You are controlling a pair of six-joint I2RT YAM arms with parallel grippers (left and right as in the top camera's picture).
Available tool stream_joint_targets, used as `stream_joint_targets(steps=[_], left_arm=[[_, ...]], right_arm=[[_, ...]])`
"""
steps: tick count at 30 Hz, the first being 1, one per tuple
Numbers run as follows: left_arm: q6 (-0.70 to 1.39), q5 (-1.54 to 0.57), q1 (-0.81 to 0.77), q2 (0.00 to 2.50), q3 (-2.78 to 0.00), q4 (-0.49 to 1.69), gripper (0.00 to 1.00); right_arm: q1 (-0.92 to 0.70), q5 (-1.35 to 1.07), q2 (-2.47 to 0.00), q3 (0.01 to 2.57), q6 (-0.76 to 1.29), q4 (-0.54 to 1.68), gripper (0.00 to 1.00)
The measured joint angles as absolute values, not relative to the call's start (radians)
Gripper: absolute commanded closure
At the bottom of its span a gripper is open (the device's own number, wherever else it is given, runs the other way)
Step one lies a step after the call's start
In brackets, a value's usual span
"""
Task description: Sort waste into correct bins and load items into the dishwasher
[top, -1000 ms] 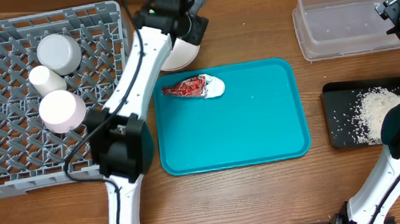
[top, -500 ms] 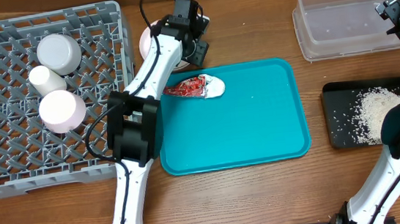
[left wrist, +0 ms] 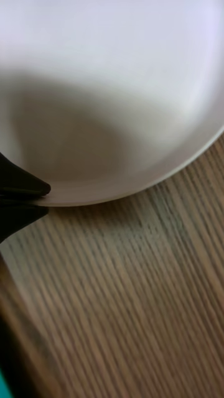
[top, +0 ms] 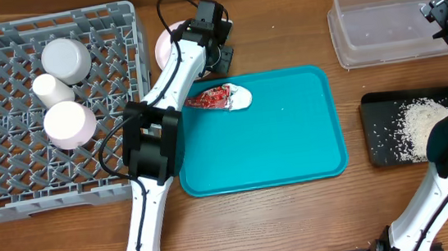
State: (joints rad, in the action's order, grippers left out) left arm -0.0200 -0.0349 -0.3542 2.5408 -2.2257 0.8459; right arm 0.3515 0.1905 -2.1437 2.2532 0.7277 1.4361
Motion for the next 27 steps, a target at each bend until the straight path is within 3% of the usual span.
stream_joint_targets(steps=[9, 14, 20, 23, 27], left_arm=[[0.120, -0.192, -0.330, 2.509, -2.435, 0.998, 0.96], [0.236, -0.381, -0.243, 2.374, -2.527, 1.047, 0.96], [0.369, -0.859, 0.073, 2.234, -2.571, 1.027, 0.96], [0.390, -1.030, 0.229, 2.241, -2.572, 1.075, 0.96], [0.360, -1.177, 0.323, 2.275, -2.572, 1.140, 0.96]], right_arm=[[0.352, 0.191, -2.144, 2.254, 0.728, 1.436, 0.00], [0.352, 0.191, -2.144, 2.253, 0.728, 1.436, 0.00], [0.352, 0.191, -2.144, 2.254, 0.728, 1.436, 0.00], [0.352, 0.191, -2.144, 2.253, 0.728, 1.436, 0.00], [0.352, 0.191, -2.144, 2.253, 0.728, 1.436, 0.00]])
